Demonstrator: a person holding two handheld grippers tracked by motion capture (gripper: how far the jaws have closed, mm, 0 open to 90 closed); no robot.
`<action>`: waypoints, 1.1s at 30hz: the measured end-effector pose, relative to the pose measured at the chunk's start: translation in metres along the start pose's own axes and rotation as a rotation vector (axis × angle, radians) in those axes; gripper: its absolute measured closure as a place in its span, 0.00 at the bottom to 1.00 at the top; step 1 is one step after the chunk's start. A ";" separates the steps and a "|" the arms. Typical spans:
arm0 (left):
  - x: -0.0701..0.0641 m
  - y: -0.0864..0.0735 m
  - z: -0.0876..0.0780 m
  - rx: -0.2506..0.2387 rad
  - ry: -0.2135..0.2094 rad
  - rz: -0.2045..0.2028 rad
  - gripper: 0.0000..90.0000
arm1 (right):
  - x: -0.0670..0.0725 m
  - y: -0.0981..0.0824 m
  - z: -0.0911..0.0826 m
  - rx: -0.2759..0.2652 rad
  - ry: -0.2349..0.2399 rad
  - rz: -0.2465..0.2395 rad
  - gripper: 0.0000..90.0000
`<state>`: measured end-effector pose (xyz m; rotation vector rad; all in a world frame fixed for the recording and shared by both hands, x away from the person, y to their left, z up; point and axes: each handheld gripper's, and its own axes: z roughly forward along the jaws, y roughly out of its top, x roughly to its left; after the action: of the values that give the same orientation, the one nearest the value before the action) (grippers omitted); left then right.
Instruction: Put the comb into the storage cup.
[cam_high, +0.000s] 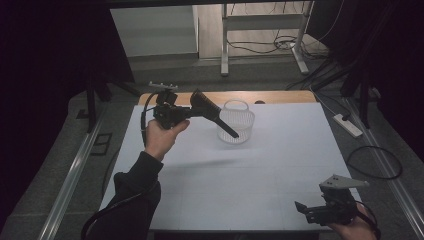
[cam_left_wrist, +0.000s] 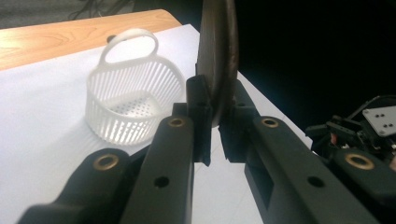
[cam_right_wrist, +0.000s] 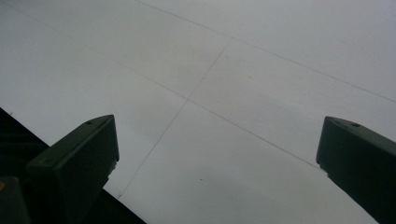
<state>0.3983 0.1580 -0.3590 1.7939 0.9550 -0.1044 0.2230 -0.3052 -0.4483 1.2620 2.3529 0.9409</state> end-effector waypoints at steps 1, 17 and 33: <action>0.001 0.001 0.001 -0.004 0.002 -0.007 0.93 | 0.000 0.000 0.000 -0.002 -0.001 -0.002 0.00; 0.013 0.019 0.009 -0.023 0.051 -0.014 0.93 | 0.003 0.000 0.000 0.000 0.001 -0.032 0.00; 0.022 0.028 0.027 -0.024 0.072 -0.016 0.93 | 0.003 -0.001 -0.001 -0.007 0.004 -0.044 0.01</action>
<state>0.4403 0.1438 -0.3608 1.7782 1.0176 -0.0387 0.2201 -0.3030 -0.4478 1.2021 2.3684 0.9386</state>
